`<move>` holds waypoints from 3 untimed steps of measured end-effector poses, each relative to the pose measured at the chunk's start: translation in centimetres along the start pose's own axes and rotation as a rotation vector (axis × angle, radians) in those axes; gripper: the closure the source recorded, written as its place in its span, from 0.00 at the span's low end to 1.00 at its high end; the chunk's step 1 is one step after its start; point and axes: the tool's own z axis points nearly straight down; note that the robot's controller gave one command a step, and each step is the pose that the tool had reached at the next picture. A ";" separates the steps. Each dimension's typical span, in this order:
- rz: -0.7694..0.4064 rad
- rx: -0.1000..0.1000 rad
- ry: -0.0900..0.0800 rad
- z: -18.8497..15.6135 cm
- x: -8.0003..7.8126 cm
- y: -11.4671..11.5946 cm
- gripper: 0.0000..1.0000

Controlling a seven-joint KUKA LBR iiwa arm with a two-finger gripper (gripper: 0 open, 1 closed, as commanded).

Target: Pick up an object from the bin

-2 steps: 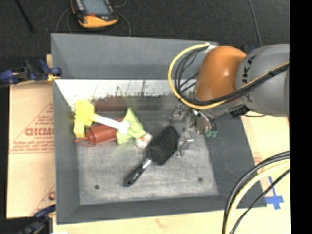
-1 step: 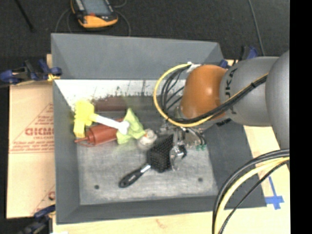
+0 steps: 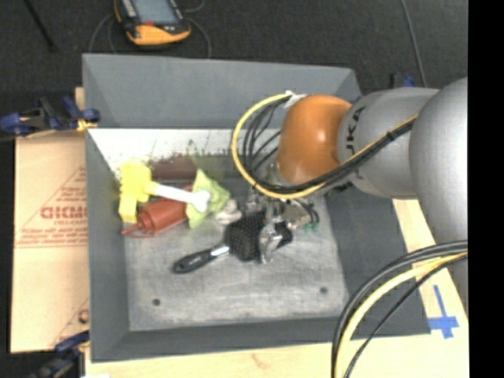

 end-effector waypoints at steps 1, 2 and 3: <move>0.000 0.000 0.000 0.0 0.0 0.0 1.00; -0.029 -0.006 0.010 -3.5 0.2 -0.9 1.00; -0.045 -0.002 -0.003 -21.8 2.5 -0.2 1.00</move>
Offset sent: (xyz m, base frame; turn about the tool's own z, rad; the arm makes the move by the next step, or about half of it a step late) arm 0.0117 -0.0354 0.1369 -0.0889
